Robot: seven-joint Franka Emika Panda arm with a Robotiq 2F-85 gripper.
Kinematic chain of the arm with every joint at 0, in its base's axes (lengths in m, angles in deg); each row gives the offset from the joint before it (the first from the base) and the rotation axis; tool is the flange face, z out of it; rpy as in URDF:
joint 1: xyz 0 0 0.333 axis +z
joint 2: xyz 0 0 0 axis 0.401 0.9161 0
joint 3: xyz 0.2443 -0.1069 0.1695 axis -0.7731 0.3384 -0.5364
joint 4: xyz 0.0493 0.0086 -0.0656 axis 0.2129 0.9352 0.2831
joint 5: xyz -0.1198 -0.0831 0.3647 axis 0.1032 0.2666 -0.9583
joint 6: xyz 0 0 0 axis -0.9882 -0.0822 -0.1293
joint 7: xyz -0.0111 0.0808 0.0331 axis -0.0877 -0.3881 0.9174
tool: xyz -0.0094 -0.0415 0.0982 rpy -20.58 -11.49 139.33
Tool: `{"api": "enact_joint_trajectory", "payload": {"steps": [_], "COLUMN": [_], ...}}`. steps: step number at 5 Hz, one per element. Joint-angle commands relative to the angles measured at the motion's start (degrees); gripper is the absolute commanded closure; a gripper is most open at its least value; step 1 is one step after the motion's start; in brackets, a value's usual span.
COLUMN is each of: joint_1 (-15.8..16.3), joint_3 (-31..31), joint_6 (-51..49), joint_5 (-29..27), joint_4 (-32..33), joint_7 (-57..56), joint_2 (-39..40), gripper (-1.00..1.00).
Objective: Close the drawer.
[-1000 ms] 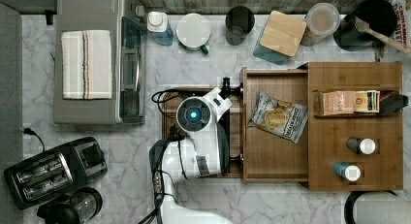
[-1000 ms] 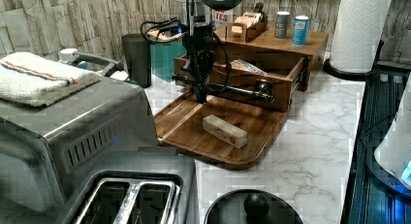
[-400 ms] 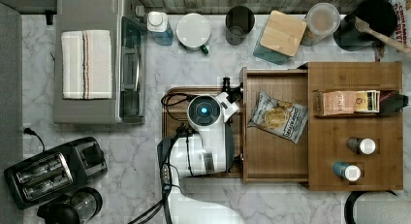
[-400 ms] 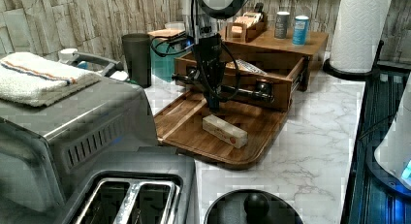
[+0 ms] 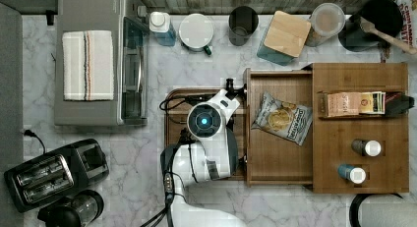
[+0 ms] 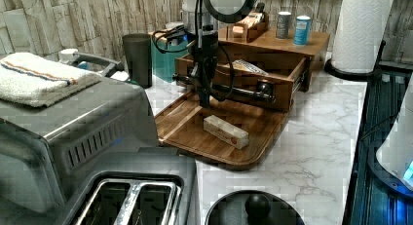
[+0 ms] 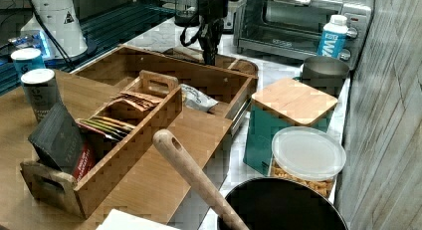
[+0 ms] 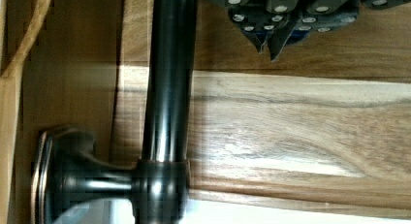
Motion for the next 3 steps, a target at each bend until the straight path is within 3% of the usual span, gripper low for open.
{"api": "enact_joint_trajectory", "payload": {"steps": [1,2,3], "joint_1": [-10.1,-12.6,-13.1], "joint_3": [5.9,6.1,7.6], "joint_6": [-9.2,-5.2,-5.7], "joint_5": [-10.2,-15.0,-16.8], "joint_4": [-6.4,-7.2,-7.5], "joint_7": [-25.7,-31.7,-28.7], "joint_2": [-0.4,2.5,0.7], "gripper": [1.0,1.0,1.0]}}
